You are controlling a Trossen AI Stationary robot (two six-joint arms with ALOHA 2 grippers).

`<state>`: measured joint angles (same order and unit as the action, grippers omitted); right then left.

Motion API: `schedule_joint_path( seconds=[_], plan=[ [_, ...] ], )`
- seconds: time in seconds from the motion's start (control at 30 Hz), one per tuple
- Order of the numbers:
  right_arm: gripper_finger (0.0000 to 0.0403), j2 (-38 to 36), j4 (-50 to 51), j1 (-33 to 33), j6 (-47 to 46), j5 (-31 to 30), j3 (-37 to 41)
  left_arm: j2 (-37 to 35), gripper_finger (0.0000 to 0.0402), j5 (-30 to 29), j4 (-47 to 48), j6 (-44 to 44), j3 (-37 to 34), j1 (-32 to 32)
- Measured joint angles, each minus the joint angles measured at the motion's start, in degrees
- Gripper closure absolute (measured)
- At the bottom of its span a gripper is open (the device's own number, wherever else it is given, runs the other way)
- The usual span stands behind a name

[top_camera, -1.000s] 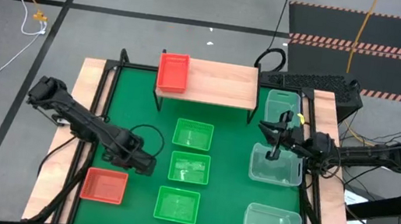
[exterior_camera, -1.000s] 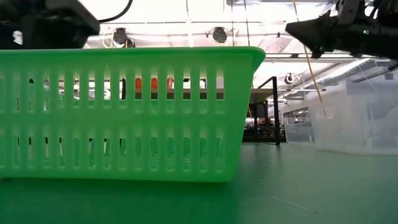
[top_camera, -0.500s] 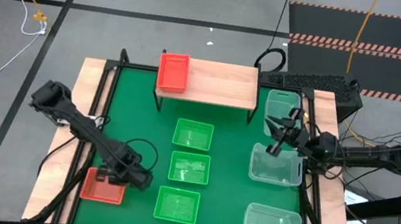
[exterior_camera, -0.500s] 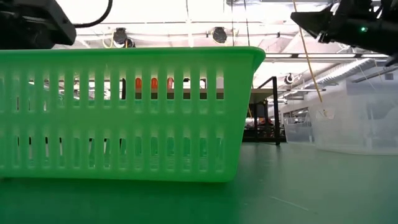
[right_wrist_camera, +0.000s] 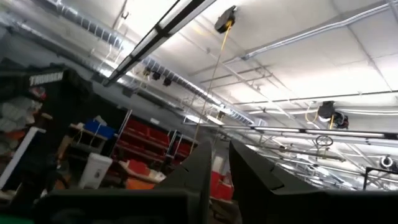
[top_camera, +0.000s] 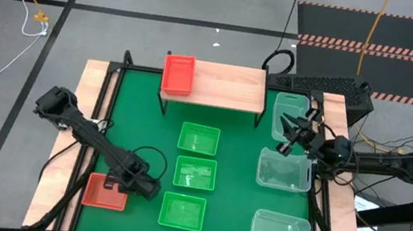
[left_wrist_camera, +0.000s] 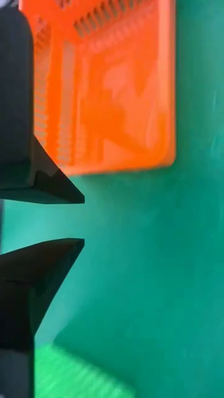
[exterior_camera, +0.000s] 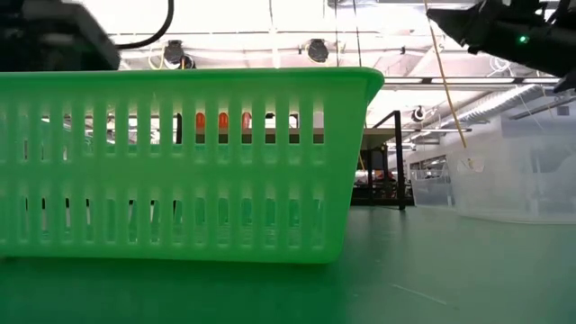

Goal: Stack baskets on shelf by color
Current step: Stack the orange bin on the orange bin on the shelf

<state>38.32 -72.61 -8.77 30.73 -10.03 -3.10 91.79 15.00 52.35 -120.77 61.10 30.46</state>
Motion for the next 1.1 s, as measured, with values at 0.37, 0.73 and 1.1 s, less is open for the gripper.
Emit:
schedule_joint_path(
  seconds=[0.37, 0.73, 1.1],
  plan=[
    [0.0353, 2.41, 0.89, -0.67, -1.37, 2.81, -0.65, -0.99, 0.0276, -0.28, 5.12, -0.01, 1.39, 3.25],
    [0.0353, 2.55, -0.49, -0.67, -1.34, 2.81, -0.80, -0.70, 0.0235, -7.43, 7.81, 0.04, 0.21, 4.54],
    [0.0353, 2.73, -0.49, -0.68, -1.34, 2.81, -0.89, -0.67, 0.0327, -6.06, -4.69, 8.85, -7.26, 3.86]
  ],
)
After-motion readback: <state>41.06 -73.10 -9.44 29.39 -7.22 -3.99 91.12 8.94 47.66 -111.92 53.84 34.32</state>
